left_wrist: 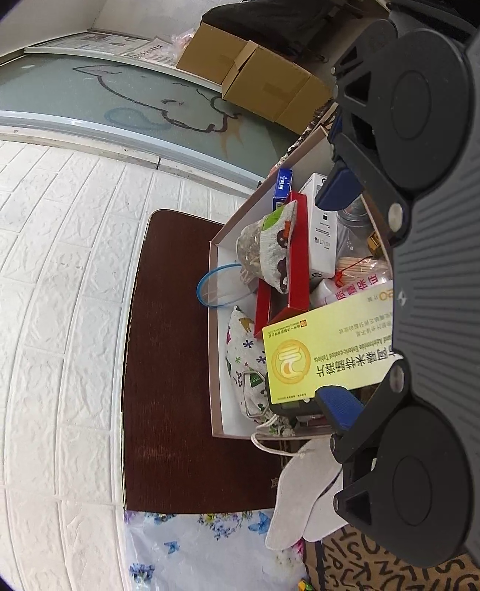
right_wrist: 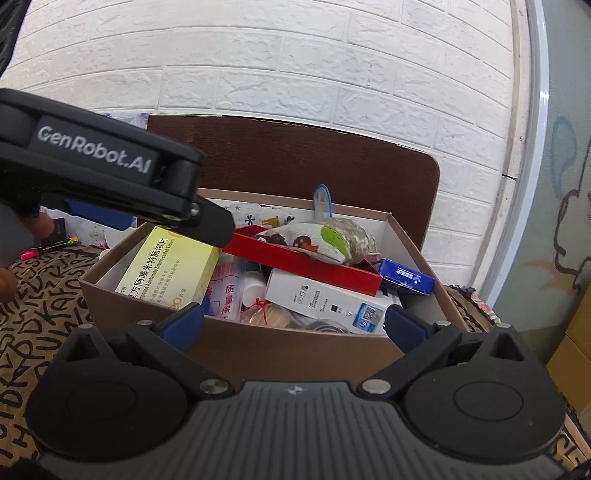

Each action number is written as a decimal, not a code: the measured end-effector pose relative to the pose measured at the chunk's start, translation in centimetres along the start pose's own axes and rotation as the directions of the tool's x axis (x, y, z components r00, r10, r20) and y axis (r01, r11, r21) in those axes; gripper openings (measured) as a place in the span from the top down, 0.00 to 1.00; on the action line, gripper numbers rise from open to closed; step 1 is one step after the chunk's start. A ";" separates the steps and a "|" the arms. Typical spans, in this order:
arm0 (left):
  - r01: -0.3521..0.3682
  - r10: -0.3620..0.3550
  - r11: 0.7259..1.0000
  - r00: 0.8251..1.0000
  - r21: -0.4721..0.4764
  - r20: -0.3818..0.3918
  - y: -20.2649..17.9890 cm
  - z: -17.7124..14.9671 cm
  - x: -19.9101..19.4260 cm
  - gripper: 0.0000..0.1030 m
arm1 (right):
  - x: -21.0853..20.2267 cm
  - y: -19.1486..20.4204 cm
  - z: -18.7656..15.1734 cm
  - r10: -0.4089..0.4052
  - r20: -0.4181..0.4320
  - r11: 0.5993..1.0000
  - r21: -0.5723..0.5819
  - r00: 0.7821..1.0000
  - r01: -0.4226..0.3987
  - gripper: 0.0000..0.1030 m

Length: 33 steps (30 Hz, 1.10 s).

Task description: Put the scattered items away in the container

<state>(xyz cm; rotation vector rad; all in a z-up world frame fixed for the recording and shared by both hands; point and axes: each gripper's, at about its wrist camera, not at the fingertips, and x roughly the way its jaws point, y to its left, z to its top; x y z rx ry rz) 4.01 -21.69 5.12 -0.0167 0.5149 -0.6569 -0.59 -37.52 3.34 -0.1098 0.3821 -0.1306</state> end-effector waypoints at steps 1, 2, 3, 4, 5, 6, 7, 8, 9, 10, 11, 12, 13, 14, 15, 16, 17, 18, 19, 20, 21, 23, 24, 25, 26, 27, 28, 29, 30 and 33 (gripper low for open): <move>-0.008 0.008 1.000 1.000 0.002 -0.002 -0.1 -0.2 -0.3 0.00 | -0.2 0.1 0.0 -0.006 -0.004 1.000 0.000 1.000 0.006 0.02; -0.016 0.016 1.000 1.000 0.002 -0.002 -0.2 -0.3 -0.7 0.00 | -0.5 0.2 0.0 -0.012 -0.005 1.000 -0.002 1.000 0.012 0.02; -0.020 0.020 1.000 1.000 0.005 0.001 -0.2 -0.6 -1.1 0.00 | -0.8 0.3 0.0 -0.015 -0.006 1.000 -0.005 1.000 0.015 0.02; -0.027 0.027 1.000 1.000 0.005 0.003 -0.3 -0.9 -1.5 0.00 | -1.2 0.5 -0.1 -0.017 -0.007 1.000 -0.008 1.000 0.017 0.02; -0.035 0.035 0.999 0.999 0.003 0.004 -0.3 -1.2 -1.9 0.00 | -1.5 0.6 -0.1 -0.016 -0.009 1.000 -0.011 1.000 0.016 0.02; -0.043 0.043 0.999 0.999 -0.001 0.002 -0.3 -1.4 -2.3 0.00 | -1.8 0.7 -0.2 -0.015 -0.011 1.000 -0.013 1.000 0.015 0.02; -0.051 0.051 0.999 0.999 -0.007 -0.002 -0.3 -1.7 -2.6 0.00 | -2.2 0.8 -0.3 -0.016 -0.014 1.000 -0.014 1.000 0.016 0.02; -0.057 0.057 0.998 0.998 -0.014 -0.007 -0.3 -2.0 -3.0 0.00 | -2.5 1.0 -0.5 -0.019 -0.021 1.000 -0.013 1.000 0.019 0.02; -0.063 0.063 0.998 0.998 -0.023 -0.013 -0.2 -2.3 -3.3 0.00 | -2.8 1.2 -0.7 -0.023 -0.029 1.000 -0.012 0.999 0.023 0.02; -0.068 0.068 0.997 0.998 -0.030 -0.019 -0.2 -2.7 -3.6 0.00 | -3.1 1.4 -0.9 -0.030 -0.039 1.000 -0.010 0.999 0.029 0.02; -0.073 0.073 0.997 0.997 -0.035 -0.025 -0.1 -3.0 -3.9 0.00 | -3.5 1.6 -1.2 -0.038 -0.049 0.999 -0.010 0.998 0.037 0.02; -0.079 0.078 0.996 0.996 -0.039 -0.031 -0.1 -3.4 -4.3 0.00 | -3.7 1.8 -1.4 -0.043 -0.056 0.999 -0.010 0.997 0.042 0.02; -0.086 0.084 0.995 0.996 -0.042 -0.034 -0.1 -3.8 -4.6 0.00 | -4.0 1.9 -1.6 -0.048 -0.063 0.999 -0.010 0.997 0.047 0.02; -0.092 0.091 0.995 0.995 -0.043 -0.039 -0.1 -4.2 -4.9 0.00 | -4.4 2.2 -1.9 -0.052 -0.070 0.999 -0.010 0.996 0.052 0.02; -0.099 0.098 0.994 0.994 -0.042 -0.043 -0.2 -4.5 -5.2 0.00 | -4.7 2.4 -2.1 -0.055 -0.075 0.998 -0.009 0.996 0.054 0.02; -0.110 0.108 0.993 0.993 -0.039 -0.049 -0.2 -4.8 -5.5 0.00 | -5.0 2.5 -2.3 -0.058 -0.081 0.998 -0.007 0.995 0.057 0.02; -0.122 0.120 0.992 0.991 -0.036 -0.052 -0.2 -5.1 -5.7 0.00 | -5.3 2.7 -2.5 -0.063 -0.087 0.998 -0.006 0.994 0.062 0.02; -0.134 0.132 0.990 0.990 -0.034 -0.053 -0.3 -5.3 -6.0 0.00 | -5.5 2.8 -2.7 -0.069 -0.093 0.998 -0.004 0.993 0.069 0.02; -0.146 0.144 0.989 0.988 -0.030 -0.055 -0.4 -5.5 -6.3 0.00 | -5.7 3.0 -2.9 -0.076 -0.097 0.997 -0.003 0.992 0.076 0.02; -0.156 0.155 0.987 0.986 -0.024 -0.058 -0.4 -5.7 -6.5 0.00 | -5.9 3.1 -3.0 -0.082 -0.102 0.997 -0.001 0.991 0.082 0.02; -0.162 0.161 0.987 0.985 -0.019 -0.059 -0.5 -5.8 -6.7 0.00 | -6.0 3.1 -3.1 -0.084 -0.106 0.996 0.000 0.991 0.085 0.02; -0.164 0.163 0.986 0.985 -0.016 -0.059 -0.5 -6.1 -7.2 0.00 | -6.3 3.3 -3.2 -0.089 -0.111 0.996 0.004 0.990 0.089 0.02; -0.164 0.162 0.986 0.985 -0.017 -0.060 -0.4 -6.1 -7.3 0.00 | -6.4 3.4 -3.2 -0.091 -0.112 0.996 0.005 0.989 0.092 0.02; -0.163 0.162 0.986 0.985 -0.019 -0.063 -0.4 -6.2 -7.4 0.00 | -6.5 3.5 -3.2 -0.096 -0.113 0.995 0.008 0.989 0.097 0.02; -0.162 0.160 0.987 0.985 -0.022 -0.067 -0.4 -6.3 -7.5 0.00 | -6.6 3.6 -3.3 -0.101 -0.114 0.995 0.011 0.988 0.102 0.02; -0.157 0.155 0.987 0.985 -0.023 -0.071 -0.4 -6.5 -7.6 0.00 | -6.6 3.6 -3.3 -0.102 -0.115 0.994 0.014 0.988 0.105 0.02; -0.150 0.148 0.988 0.986 -0.022 -0.075 -0.4 -6.7 -7.6 0.00 | -6.6 3.6 -3.3 -0.105 -0.117 0.994 0.019 0.988 0.107 0.02; -0.139 0.137 0.990 0.988 -0.021 -0.078 -0.5 -7.0 -7.7 0.00 | -6.6 3.5 -3.4 -0.106 -0.119 0.994 0.025 0.987 0.110 0.02; -0.125 0.123 0.992 0.989 -0.020 -0.082 -0.6 -7.3 -7.7 0.00 | -6.6 3.5 -3.5 -0.109 -0.123 0.993 0.031 0.986 0.114 0.02; -0.106 0.104 0.994 0.987 -0.009 -0.119 -1.0 -7.9 -7.5 0.00 | -6.5 3.5 -3.8 -0.118 -0.136 0.991 0.049 0.984 0.126 0.02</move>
